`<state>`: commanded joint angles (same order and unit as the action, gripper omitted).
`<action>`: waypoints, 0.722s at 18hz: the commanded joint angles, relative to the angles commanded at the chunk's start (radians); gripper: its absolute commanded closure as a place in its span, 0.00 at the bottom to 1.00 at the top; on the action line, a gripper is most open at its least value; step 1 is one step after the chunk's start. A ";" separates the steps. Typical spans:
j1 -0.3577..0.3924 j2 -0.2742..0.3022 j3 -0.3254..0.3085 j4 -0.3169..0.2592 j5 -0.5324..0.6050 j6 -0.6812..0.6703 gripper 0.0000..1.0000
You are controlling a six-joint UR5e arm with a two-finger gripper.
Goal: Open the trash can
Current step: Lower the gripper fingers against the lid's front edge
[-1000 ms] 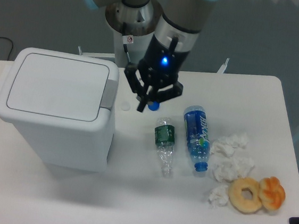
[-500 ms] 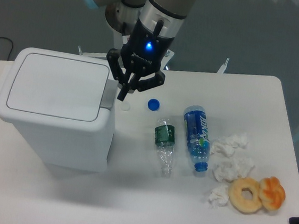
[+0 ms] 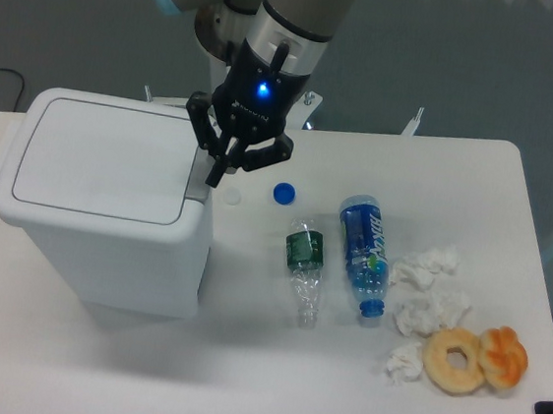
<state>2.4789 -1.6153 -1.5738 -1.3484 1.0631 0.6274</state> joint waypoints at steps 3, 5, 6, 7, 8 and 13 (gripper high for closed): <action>0.000 0.000 0.000 0.000 0.002 0.000 0.98; -0.002 0.000 0.000 0.000 0.002 0.000 0.97; -0.002 0.000 0.000 0.000 0.002 0.000 0.97; -0.002 0.000 0.000 0.000 0.000 0.000 0.97; -0.002 0.000 -0.002 0.000 0.002 -0.002 0.97; -0.002 -0.002 -0.011 0.006 0.002 0.002 0.97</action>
<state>2.4774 -1.6168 -1.5845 -1.3423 1.0646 0.6289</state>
